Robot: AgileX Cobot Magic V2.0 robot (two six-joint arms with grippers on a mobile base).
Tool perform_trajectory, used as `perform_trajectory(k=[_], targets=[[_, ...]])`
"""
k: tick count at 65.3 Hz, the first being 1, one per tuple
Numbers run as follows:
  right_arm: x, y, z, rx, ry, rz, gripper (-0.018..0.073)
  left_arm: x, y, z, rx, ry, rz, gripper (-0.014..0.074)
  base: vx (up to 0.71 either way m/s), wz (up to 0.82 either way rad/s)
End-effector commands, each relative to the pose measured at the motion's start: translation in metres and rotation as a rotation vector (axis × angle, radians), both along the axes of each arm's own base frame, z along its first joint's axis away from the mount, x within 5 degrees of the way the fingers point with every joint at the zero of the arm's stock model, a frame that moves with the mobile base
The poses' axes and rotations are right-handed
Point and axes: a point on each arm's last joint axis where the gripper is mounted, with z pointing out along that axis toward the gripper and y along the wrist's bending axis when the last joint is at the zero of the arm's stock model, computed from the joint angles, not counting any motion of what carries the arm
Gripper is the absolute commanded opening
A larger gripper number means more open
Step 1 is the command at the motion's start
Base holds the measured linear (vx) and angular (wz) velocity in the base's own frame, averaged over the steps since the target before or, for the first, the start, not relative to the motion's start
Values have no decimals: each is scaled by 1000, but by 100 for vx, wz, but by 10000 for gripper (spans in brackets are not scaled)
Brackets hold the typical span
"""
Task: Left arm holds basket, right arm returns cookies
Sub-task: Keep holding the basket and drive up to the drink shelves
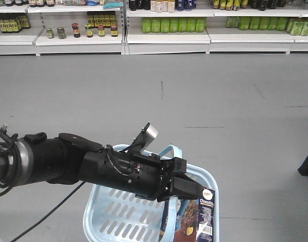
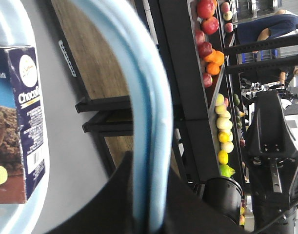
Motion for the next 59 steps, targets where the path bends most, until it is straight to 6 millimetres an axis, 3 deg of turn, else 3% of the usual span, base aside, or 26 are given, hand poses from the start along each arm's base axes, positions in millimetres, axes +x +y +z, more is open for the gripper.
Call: perform_trajectory(k=[1,59], targets=[[-1,0,6,-9,-83,1,-8,-1,-2,35,-147,-16,13,-7,33,-2],[-1,0,6,-9,-83,1,-8,-1,-2,35,-147,-16,13,-7,33,1]])
